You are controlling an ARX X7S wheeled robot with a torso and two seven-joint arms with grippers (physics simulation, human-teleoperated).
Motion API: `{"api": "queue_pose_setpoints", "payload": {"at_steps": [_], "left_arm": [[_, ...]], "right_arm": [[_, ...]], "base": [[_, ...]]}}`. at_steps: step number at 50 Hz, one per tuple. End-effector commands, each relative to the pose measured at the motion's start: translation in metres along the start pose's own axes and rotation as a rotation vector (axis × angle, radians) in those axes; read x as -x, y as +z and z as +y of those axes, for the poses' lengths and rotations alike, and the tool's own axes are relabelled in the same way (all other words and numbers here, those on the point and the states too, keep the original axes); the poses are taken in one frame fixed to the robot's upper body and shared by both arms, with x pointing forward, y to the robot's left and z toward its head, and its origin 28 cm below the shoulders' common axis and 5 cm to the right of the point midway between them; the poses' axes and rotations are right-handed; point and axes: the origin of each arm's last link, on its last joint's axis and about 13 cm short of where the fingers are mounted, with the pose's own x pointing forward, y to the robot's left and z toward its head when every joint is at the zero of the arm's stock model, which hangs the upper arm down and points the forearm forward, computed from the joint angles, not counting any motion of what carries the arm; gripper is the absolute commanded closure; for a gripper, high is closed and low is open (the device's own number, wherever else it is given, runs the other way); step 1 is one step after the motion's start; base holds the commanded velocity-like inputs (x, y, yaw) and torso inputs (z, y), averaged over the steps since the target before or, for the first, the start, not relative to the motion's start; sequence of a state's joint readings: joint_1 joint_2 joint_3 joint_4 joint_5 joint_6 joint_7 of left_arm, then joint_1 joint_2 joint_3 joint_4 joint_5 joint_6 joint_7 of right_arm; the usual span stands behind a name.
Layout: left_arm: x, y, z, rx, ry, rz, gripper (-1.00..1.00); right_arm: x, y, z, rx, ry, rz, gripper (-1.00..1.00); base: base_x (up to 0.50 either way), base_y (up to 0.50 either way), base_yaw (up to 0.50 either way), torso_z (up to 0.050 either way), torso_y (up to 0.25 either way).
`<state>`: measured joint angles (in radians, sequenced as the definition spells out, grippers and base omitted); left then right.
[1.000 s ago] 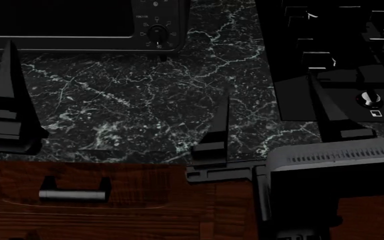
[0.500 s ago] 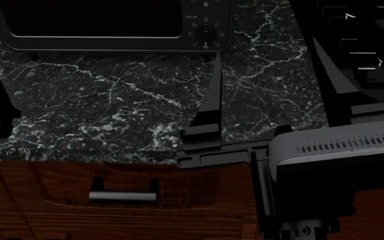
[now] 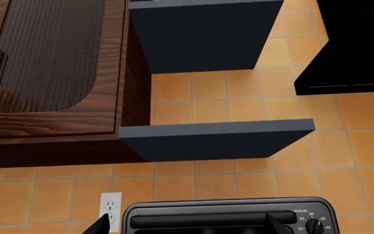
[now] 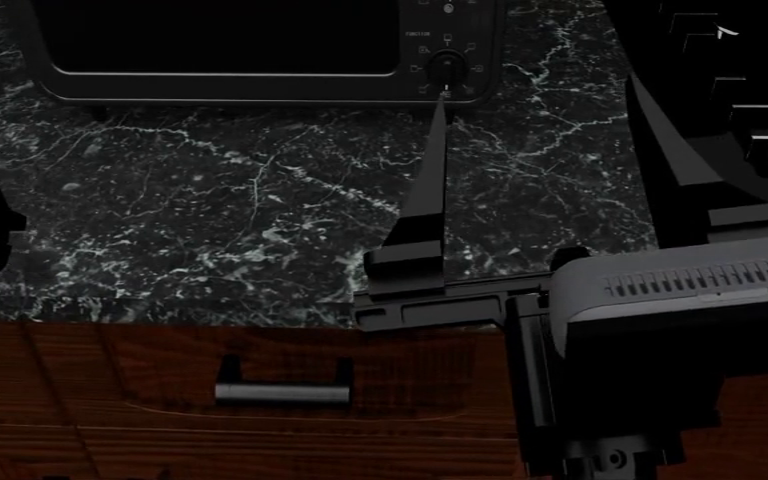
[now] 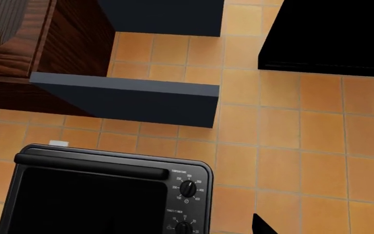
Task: Decrease the toaster oven temperature.
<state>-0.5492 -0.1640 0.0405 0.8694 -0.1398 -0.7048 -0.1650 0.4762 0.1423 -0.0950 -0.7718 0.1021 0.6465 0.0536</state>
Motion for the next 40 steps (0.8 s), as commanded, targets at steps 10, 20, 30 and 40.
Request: {"api": "queue_pose_setpoints", "payload": {"at_steps": [10, 20, 30, 40], "left_arm": [[-0.0002, -0.0014, 0.0024, 0.000, 0.014, -0.002, -1.00], [0.0001, -0.0016, 0.0029, 0.001, 0.017, -0.002, -1.00], [-0.0011, -0.0021, 0.0024, 0.005, 0.020, -0.004, -1.00], [-0.0002, -0.0022, 0.0039, 0.007, 0.024, -0.005, -1.00]], "right_arm": [[0.0002, -0.0017, 0.0011, -0.044, -0.005, 0.022, -1.00], [-0.0003, -0.0006, 0.0011, -0.051, -0.003, 0.021, -1.00], [0.0003, -0.0018, 0.0013, -0.044, 0.001, 0.020, -1.00], [-0.0007, -0.0009, 0.0022, -0.043, 0.005, 0.019, -1.00]], "base": [[0.09, 0.00, 0.00, 0.000, 0.000], [0.20, 0.00, 0.00, 0.000, 0.000], [0.23, 0.00, 0.00, 0.000, 0.000], [0.26, 0.00, 0.00, 0.000, 0.000]]}}
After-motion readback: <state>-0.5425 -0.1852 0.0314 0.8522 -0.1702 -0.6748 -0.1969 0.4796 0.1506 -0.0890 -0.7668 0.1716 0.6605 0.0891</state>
